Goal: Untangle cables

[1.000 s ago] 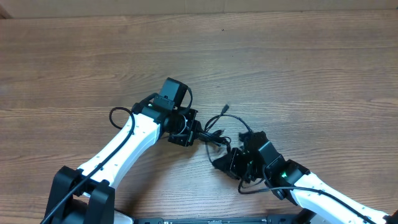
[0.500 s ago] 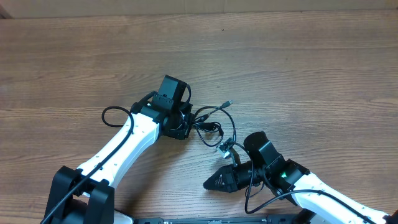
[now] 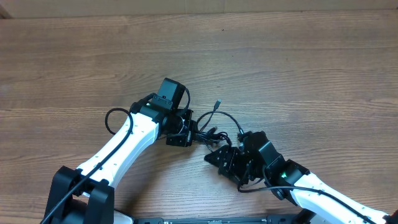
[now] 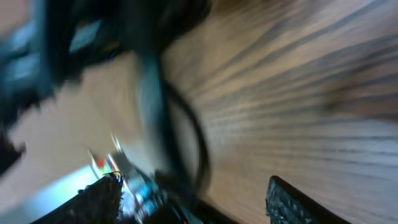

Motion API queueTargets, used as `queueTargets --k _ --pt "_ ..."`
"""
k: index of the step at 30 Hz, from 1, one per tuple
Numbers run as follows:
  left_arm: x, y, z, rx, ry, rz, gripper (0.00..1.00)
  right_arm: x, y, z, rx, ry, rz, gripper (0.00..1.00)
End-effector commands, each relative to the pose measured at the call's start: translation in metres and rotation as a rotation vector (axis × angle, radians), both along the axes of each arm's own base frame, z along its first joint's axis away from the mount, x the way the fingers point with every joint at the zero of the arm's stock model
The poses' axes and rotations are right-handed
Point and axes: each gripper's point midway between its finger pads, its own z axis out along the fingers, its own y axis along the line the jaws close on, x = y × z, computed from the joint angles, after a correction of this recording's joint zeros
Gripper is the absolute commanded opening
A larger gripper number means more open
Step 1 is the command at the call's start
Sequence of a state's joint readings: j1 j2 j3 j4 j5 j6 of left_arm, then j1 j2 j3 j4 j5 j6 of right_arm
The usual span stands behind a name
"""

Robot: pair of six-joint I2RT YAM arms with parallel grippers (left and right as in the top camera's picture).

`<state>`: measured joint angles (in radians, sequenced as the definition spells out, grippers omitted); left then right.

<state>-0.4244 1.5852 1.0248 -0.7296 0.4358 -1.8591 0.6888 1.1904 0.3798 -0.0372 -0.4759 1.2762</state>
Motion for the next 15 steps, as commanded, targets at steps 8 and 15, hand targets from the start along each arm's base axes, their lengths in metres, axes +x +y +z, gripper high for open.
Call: queueTargets --k 8,15 --pt "-0.016 -0.023 0.010 -0.096 0.083 0.003 0.04 0.041 -0.029 -0.011 -0.051 0.112 -0.459 0.58" --pt "-0.022 -0.026 0.009 -0.091 0.093 -0.017 0.04 0.048 -0.034 -0.011 -0.046 0.124 -0.533 0.37"
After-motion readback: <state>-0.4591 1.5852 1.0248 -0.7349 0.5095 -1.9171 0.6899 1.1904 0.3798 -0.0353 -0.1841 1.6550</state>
